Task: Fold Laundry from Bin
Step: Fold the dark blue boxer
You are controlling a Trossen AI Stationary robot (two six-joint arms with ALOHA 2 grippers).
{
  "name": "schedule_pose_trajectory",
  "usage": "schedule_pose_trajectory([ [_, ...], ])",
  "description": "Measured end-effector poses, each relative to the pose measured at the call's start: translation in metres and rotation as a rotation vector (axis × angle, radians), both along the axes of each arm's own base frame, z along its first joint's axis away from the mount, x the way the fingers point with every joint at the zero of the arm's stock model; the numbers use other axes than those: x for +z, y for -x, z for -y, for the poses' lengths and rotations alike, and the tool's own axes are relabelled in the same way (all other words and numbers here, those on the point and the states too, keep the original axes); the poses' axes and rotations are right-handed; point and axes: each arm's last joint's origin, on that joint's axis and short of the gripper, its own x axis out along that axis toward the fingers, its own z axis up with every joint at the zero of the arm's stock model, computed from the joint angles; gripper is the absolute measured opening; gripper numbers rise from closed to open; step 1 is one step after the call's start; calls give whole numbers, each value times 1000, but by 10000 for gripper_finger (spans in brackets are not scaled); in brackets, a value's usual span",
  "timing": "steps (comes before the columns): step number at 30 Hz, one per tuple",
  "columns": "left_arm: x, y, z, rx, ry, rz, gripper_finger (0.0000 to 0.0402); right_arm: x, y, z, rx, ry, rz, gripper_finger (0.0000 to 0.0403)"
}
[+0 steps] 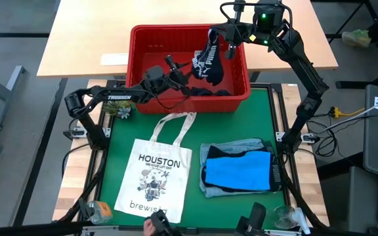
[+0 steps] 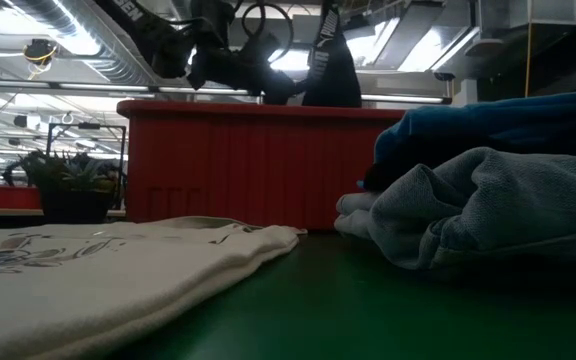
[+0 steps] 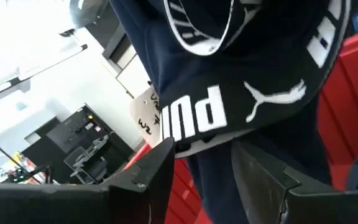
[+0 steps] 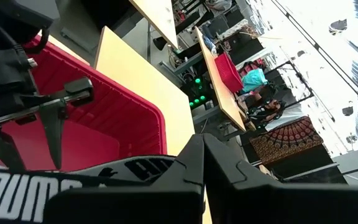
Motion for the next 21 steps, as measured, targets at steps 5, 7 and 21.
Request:
schedule_pose_trajectory([
  [5, 3, 1, -1, 18, -17, 35, 153, 0, 0, 0, 8, -1, 1, 1],
  [7, 5, 1, -1, 28, -23, 49, 153, 0, 0, 0, 8, -1, 1, 1],
  [21, 8, 0, 1, -119, 40, 135, 125, 0, 0, 0, 8, -1, 0, 1],
])
